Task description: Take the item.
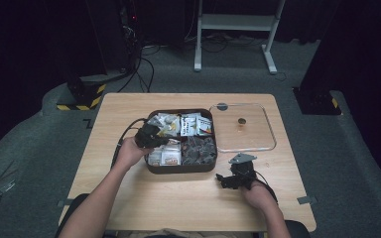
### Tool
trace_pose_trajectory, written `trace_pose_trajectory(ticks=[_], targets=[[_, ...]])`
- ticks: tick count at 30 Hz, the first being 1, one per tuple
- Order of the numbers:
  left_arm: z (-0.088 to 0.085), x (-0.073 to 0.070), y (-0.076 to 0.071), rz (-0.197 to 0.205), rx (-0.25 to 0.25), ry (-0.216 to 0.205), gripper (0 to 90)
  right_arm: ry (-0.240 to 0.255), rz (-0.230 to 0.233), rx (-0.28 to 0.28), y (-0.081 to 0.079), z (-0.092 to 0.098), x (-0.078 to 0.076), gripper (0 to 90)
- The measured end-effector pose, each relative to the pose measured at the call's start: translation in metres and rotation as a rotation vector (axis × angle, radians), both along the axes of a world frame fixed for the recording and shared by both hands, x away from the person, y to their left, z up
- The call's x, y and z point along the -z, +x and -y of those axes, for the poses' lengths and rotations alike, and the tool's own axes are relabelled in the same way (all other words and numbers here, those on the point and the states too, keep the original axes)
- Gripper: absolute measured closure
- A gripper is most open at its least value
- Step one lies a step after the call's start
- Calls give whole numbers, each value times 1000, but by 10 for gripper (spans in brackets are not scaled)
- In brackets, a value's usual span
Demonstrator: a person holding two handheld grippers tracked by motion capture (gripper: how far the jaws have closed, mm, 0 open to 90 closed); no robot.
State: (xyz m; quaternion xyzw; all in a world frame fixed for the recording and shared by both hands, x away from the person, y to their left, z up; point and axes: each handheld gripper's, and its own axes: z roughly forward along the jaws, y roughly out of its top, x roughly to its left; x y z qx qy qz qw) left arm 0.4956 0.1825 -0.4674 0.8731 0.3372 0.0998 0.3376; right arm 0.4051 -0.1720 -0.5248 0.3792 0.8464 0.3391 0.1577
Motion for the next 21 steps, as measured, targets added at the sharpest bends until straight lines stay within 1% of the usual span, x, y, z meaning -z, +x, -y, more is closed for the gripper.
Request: trace_pose_trajectory(ticks=[1, 2, 7, 9, 11, 13, 20, 21], targets=[[0, 0, 0, 0, 0, 0, 860, 0, 0, 0, 0, 0, 0, 78], [0, -2, 0, -8, 5, 2, 860, 0, 0, 0, 0, 0, 0, 78], [0, -5, -1, -4, 10, -3, 860, 0, 0, 0, 0, 0, 0, 78], [-2, -7, -2, -3, 7, -13, 860, 0, 0, 0, 0, 0, 0, 78], [-3, -9, -3, -2, 8, -14, 860, 0, 0, 0, 0, 0, 0, 78], [-4, -10, -3, 3, 2, -27, 860, 0, 0, 0, 0, 0, 0, 78], [-8, -15, -6, 8, -4, -37, 860, 0, 0, 0, 0, 0, 0, 78], [-9, -15, -6, 8, -9, -45, 860, 0, -1, 0, 0, 0, 0, 78]])
